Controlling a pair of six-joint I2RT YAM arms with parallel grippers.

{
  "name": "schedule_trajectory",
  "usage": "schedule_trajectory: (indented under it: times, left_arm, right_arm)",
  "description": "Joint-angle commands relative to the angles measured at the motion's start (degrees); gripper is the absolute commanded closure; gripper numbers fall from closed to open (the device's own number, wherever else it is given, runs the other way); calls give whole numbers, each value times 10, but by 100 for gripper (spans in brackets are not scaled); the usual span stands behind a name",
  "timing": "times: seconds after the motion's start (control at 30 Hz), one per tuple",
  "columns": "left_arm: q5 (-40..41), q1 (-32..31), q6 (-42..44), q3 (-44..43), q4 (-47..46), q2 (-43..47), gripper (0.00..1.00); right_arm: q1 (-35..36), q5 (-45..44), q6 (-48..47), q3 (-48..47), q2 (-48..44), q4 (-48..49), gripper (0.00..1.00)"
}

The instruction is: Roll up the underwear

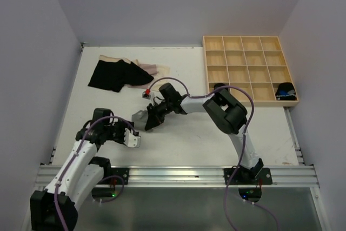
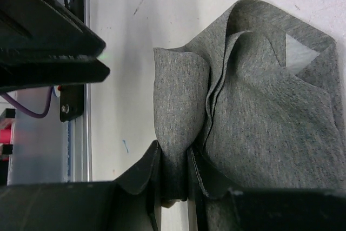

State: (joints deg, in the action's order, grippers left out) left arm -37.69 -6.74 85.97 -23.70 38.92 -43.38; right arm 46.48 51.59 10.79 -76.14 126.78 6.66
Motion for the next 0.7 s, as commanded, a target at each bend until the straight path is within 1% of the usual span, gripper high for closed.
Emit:
schedule_trajectory:
  times: [0.0, 0.13, 0.33, 0.43, 0.47, 0.53, 0.57, 0.6, 0.63, 0.67]
  left_arm:
    - [53, -48, -26, 0, -102, -31, 42]
    - [89, -111, -58, -18, -143, -109, 44]
    - [140, -159, -83, -19, -184, -186, 50]
    - [155, -164, -93, -27, -198, -215, 57]
    - [162, -164, -93, -29, -198, -221, 64]
    - [173, -165, -94, -32, -198, -237, 70]
    - [183, -166, -94, -34, -196, -242, 77]
    - [186, -166, -92, -37, -191, -249, 80]
    - [191, -166, -94, -40, -181, -264, 86]
    - [195, -166, -92, -43, -172, -272, 89]
  right_arm:
    - [9, -40, 18, 19, 59, -55, 100]
    - [8, -36, 34, 15, 71, -53, 100]
    - [7, -31, 42, 8, 78, -58, 100]
    - [5, -30, 39, 7, 75, -65, 100]
    - [5, -29, 37, 7, 73, -65, 100]
    - [5, -27, 34, 8, 69, -80, 100]
    - [5, -27, 32, 7, 65, -85, 95]
    - [3, -27, 31, 9, 62, -88, 92]
    - [4, -29, 31, 10, 58, -90, 88]
    - [3, -35, 28, 12, 47, -94, 82]
